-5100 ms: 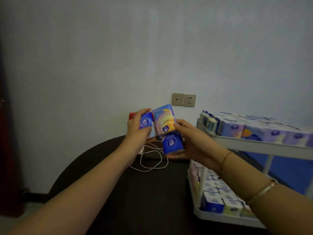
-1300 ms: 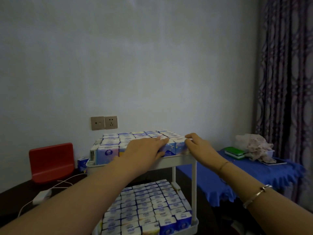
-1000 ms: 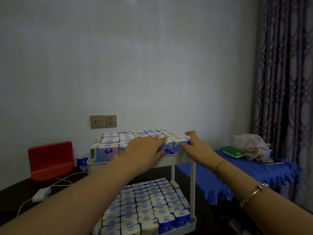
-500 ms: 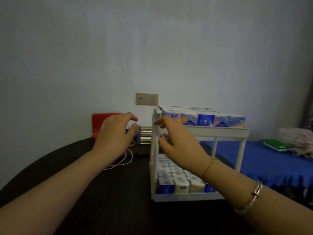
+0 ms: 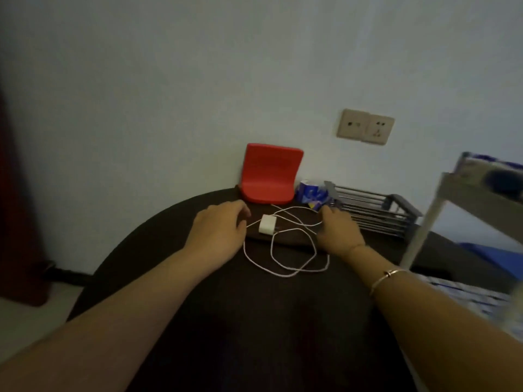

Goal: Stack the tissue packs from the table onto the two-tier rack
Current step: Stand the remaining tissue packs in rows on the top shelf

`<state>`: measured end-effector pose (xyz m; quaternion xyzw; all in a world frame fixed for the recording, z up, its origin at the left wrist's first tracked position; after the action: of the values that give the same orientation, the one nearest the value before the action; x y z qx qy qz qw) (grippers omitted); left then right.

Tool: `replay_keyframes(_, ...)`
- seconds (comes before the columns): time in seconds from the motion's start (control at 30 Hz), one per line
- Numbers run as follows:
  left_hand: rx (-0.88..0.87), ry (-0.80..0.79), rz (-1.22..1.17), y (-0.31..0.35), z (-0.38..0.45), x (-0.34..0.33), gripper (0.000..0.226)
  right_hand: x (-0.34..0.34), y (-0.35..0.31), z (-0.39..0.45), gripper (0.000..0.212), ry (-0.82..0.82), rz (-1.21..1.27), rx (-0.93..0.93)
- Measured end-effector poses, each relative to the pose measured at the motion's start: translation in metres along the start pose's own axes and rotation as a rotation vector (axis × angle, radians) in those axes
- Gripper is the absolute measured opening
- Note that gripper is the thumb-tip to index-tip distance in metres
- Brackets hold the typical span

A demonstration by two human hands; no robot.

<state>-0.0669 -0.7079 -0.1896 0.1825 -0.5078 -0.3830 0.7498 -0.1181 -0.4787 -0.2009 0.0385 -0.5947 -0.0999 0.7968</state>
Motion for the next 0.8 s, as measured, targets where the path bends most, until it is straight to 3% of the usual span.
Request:
replay_keyframes(0.2,0.058,-0.185,-0.022,-0.071,0.111,-0.055,0.022,-0.057,-0.005,0.135,0.043,-0.005,-0.160,0.045)
replay_keyframes(0.3,0.090,-0.313,-0.006,-0.077,0.153,-0.065,0.022,-0.069,-0.003,0.176,0.045,-0.079,-0.172,0.075)
replay_keyframes(0.47,0.093,-0.382,-0.084,-0.059,0.225,-0.072,0.022,-0.066,0.018,0.232,0.039,-0.119,-0.184,0.122)
replay_keyframes(0.63,0.088,-0.479,-0.151,-0.033,0.292,-0.119,0.037,-0.075,0.053,0.282,0.070,-0.350,-0.416,0.230)
replay_keyframes(0.8,0.117,-0.598,-0.209,-0.020,0.343,-0.188,0.057,-0.096,0.061,0.308,0.081,-0.378,-0.504,0.414)
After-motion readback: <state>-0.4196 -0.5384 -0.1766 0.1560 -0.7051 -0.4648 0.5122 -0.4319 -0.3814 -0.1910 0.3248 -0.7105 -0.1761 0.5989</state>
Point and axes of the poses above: each hand's wrist, its own z-axis towards the middle knuckle, its own x-axis out of the back of the hand, y = z × x, the point moved 3 cm from there along z, towards the middle knuckle, and after that the axes turned 14 degrees about -z, right-handed, at the moved point
